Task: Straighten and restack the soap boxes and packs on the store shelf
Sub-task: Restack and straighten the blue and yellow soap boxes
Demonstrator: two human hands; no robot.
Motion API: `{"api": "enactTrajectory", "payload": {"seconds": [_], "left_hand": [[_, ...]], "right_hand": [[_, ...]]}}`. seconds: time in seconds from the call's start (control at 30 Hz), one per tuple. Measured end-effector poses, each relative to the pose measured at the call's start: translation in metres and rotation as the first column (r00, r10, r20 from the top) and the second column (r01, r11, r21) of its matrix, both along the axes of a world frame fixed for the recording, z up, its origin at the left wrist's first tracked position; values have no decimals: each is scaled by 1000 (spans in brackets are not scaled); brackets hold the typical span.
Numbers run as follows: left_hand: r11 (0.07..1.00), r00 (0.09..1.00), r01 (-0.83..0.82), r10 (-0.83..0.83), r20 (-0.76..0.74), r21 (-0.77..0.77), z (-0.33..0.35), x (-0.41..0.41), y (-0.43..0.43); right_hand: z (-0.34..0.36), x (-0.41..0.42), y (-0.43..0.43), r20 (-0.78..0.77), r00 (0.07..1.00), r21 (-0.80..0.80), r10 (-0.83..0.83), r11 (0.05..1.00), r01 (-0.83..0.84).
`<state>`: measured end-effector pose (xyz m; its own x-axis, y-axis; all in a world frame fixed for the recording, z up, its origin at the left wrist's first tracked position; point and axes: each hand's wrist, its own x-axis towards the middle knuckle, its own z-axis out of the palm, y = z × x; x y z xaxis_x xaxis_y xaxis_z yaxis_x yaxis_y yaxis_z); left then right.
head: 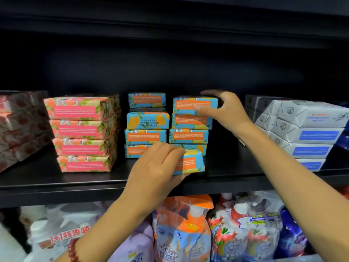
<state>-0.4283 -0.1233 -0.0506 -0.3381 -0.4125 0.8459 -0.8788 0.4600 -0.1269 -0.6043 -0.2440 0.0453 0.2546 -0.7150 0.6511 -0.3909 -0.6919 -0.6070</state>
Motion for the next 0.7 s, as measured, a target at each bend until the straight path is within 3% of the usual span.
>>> {"api": "enactTrajectory", "payload": {"seconds": [0.2, 0.57, 0.7], "left_hand": [[1000, 1000, 12, -13, -22, -18, -2, 1, -3], [999, 1000, -7, 6, 19, 48, 5, -1, -1], [994, 997, -21, 12, 82, 108, 12, -6, -2]], "right_hand": [[-17, -9, 3, 236, 972, 49, -21, 999, 10], [-18, -2, 2, 211, 978, 95, -4, 995, -16], [-30, -11, 25, 209, 978, 41, -21, 999, 12]]}}
